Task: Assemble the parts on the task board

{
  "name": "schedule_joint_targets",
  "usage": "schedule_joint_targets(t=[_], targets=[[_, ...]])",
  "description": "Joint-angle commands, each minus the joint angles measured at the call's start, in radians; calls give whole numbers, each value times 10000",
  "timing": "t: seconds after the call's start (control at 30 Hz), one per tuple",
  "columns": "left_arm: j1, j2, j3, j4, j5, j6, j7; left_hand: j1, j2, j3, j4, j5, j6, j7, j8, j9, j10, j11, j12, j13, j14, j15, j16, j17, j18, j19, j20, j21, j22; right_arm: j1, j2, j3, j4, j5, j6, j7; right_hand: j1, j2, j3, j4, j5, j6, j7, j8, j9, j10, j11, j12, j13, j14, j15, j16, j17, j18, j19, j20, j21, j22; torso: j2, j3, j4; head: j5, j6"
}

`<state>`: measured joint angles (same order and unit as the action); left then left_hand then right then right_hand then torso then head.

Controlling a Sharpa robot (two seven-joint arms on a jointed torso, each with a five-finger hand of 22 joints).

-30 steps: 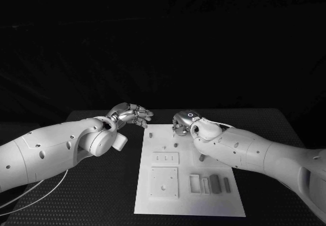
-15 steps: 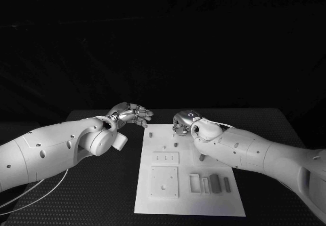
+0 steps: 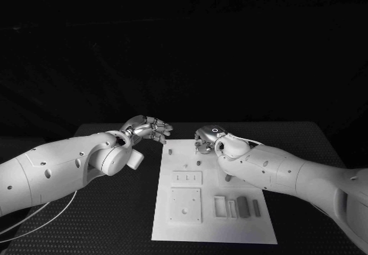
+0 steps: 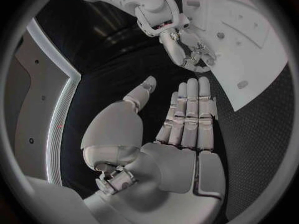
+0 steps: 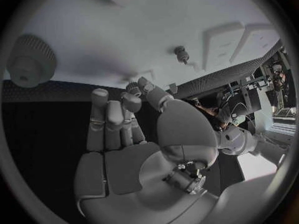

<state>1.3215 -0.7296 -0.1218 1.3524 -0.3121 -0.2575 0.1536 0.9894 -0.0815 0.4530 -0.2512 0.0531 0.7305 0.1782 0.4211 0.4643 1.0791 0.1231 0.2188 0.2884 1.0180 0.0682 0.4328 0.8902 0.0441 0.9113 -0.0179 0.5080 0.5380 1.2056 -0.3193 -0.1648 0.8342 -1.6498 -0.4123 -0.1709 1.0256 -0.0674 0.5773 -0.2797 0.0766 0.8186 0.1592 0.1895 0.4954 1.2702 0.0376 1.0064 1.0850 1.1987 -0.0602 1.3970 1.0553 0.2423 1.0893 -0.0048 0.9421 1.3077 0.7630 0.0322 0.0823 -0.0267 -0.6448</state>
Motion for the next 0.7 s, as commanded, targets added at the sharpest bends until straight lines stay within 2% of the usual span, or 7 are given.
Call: schedule_joint_targets(t=[0.03,0.3,0.47,0.63,0.7], targets=[[15,14,10,13,50,133,63,-82,27,-29,-16,-27,39,5,-45,11,-8,51,-71,16,-25,-17,-52,16,112,-2,-99,-53,10,5,-39,-2,17,90,-8,40,0,-135,10,95,34,-114,27,-63,-32,5,91,4,7,-102,-4,-51,-74,195,-54,10,-43,154,-10,-14,-21,4,-22],[15,-23,10,27,51,126,60,-83,25,-30,-18,-27,35,7,-53,16,-9,52,-79,23,-25,-18,-56,19,108,0,-103,-56,11,18,-230,-1,270,106,-257,38,2,-166,23,112,35,-138,44,-76,-46,-10,108,10,9,-105,12,-49,-80,195,-53,16,-49,155,-18,0,-31,0,-2],[15,-68,9,43,57,135,48,-82,25,-30,-19,-27,35,8,-56,20,-9,52,-83,27,-25,-18,-59,21,105,0,-106,-58,11,112,-433,-1,669,285,-410,80,32,-168,52,133,32,-3,49,2,-30,6,115,51,18,-14,23,8,-2,195,-19,13,-36,164,-20,3,-35,18,26],[15,-47,9,15,59,176,23,-82,24,-30,-21,-27,35,8,-58,23,-8,53,-87,30,-25,-18,-60,22,103,0,-107,-59,11,114,-399,0,652,438,-608,93,-11,-144,49,195,28,68,46,42,-28,25,111,83,22,66,20,58,62,195,16,12,-23,170,-10,12,-41,14,39],[15,-36,9,15,59,193,23,-83,23,-30,-21,-28,35,8,-59,24,-8,53,-88,32,-25,-18,-62,23,101,0,-108,-60,12,113,-370,0,618,472,-587,87,-49,-147,40,237,27,81,47,49,-31,34,112,97,22,92,20,76,77,195,32,11,-17,172,-10,15,-15,-4,44]])
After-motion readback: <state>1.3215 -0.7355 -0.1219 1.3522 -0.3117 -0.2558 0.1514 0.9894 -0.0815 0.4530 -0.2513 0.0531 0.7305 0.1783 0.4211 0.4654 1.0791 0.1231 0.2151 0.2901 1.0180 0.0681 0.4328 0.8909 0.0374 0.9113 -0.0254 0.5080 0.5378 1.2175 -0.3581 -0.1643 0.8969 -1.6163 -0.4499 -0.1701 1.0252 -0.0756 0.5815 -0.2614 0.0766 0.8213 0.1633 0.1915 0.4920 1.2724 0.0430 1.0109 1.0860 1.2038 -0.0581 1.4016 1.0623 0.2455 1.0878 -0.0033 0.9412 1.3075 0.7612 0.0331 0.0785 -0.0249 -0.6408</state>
